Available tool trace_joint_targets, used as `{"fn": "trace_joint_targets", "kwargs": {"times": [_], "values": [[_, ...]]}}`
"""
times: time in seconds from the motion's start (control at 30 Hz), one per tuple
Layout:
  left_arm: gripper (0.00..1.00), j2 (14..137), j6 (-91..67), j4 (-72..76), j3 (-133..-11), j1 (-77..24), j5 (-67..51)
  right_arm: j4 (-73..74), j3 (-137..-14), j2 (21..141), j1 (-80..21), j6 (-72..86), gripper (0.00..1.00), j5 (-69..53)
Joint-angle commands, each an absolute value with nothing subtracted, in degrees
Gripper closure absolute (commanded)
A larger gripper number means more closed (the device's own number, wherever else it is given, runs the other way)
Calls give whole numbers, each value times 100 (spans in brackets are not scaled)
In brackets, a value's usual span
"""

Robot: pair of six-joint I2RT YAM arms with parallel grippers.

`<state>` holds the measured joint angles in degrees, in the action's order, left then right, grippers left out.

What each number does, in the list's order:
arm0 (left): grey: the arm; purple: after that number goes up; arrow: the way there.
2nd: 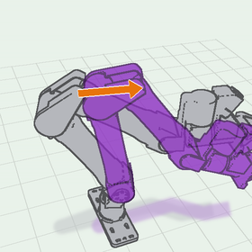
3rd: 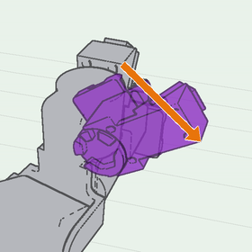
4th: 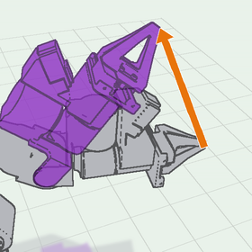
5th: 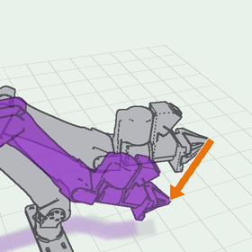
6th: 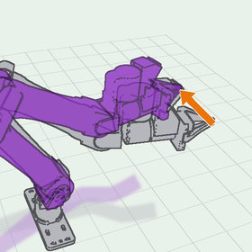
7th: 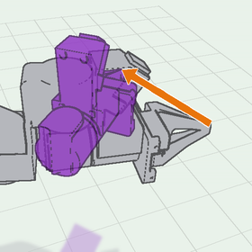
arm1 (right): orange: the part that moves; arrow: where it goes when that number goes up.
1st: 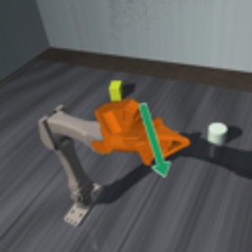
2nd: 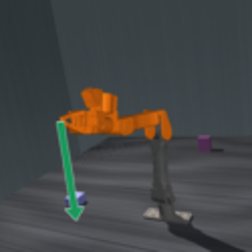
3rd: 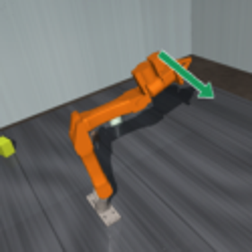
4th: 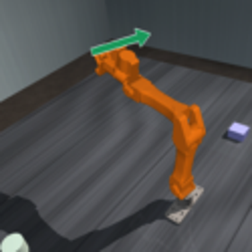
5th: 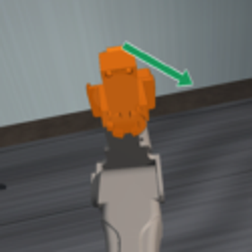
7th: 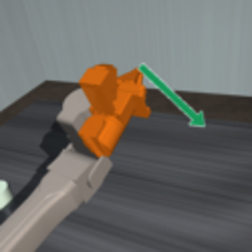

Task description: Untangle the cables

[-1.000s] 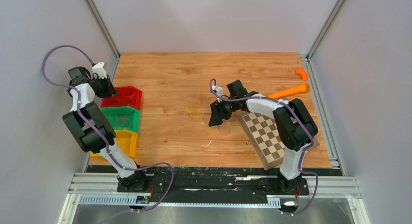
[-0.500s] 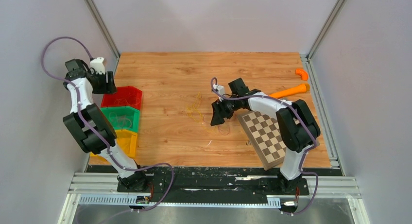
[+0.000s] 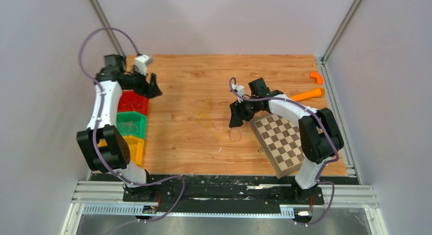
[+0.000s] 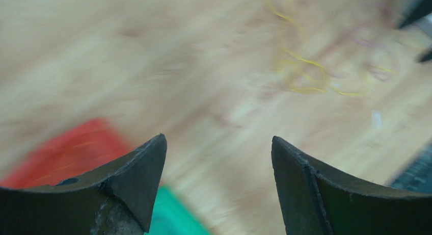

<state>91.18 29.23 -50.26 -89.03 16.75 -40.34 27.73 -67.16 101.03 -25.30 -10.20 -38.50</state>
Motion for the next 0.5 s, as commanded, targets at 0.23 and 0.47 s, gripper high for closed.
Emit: {"fn": "trace_joint_targets", "kwargs": {"times": [0.23,0.47], "values": [[1,9866,-452,-2100,-6781,-1136,-3651,3042,-6739,10098,-2473,-1112,35,-3584],[20,10869,-1024,-1723,-6967,-1582,-3024,3053,-6771,10169,-2404,-1082,35,-3666]]}}
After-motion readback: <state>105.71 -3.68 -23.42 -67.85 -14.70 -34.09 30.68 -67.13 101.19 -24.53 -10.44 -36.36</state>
